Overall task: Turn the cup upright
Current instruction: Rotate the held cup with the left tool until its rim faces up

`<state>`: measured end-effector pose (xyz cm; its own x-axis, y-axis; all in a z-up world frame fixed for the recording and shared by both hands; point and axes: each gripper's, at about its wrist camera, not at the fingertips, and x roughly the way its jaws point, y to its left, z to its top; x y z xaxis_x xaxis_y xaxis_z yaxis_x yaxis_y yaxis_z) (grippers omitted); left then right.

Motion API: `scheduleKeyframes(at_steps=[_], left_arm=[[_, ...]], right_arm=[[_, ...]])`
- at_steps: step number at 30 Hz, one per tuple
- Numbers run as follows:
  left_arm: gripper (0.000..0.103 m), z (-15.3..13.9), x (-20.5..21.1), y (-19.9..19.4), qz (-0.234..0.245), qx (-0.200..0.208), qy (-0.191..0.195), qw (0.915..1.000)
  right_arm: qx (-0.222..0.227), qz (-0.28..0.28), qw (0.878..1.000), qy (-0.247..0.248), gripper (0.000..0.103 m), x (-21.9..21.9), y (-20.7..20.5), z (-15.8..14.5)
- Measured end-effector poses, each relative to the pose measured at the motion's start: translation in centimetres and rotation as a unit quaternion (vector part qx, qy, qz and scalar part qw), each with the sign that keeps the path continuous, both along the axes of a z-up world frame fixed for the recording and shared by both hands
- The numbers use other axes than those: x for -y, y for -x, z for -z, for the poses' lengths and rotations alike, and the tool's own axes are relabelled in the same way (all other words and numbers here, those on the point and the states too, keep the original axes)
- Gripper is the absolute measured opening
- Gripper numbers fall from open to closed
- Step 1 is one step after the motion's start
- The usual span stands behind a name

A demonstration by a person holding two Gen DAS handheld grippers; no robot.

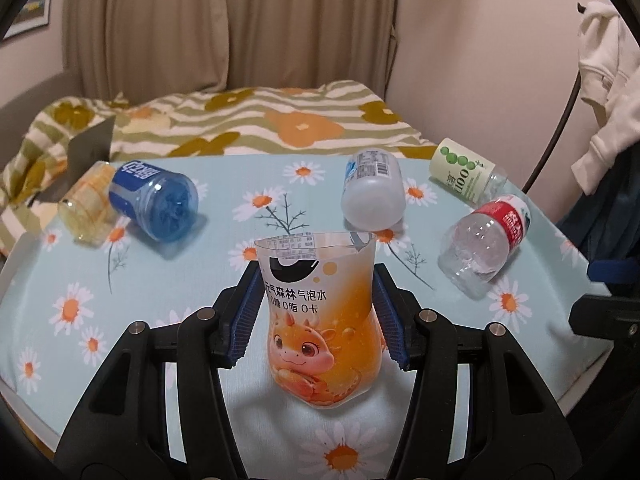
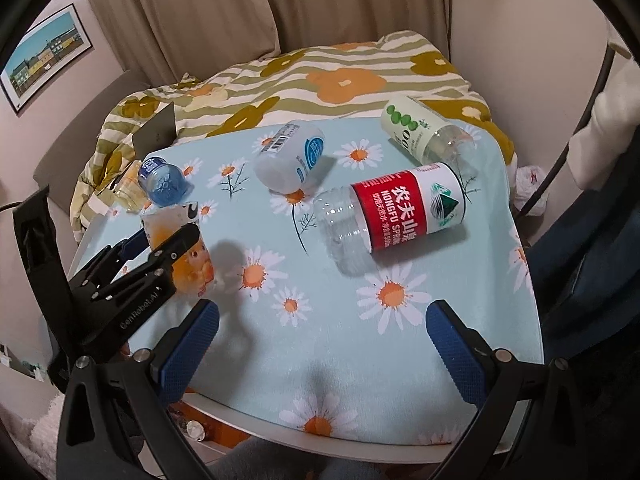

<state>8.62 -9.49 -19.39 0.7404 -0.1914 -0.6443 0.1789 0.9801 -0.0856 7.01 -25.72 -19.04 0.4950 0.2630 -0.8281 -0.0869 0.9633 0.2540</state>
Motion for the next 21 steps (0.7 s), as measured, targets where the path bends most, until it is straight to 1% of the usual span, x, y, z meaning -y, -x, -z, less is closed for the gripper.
scheduleKeyframes(at_steps=[5, 8, 16, 21], left_arm=[[0.059, 0.7, 0.1, 0.8, -0.002, 0.019, -0.004, 0.9998], [0.059, 0.8, 0.3, 1.2, 0.000, 0.027, -0.013, 0.9995], [0.059, 0.7, 0.0, 2.8, -0.002, 0.019, -0.015, 0.9997], [0.059, 0.8, -0.3, 3.9, -0.002, 0.027, -0.016, 0.9995]], right_arm=[[0.015, -0.010, 1.000, 0.006, 0.103, -0.8, 0.1, 0.3], [0.020, -0.012, 1.000, 0.007, 0.103, -1.1, 0.1, 0.5], [0.025, -0.014, 1.000, 0.010, 0.103, -1.9, 0.3, 0.5], [0.035, -0.015, 0.999, 0.011, 0.103, -2.4, 0.2, 0.0]])
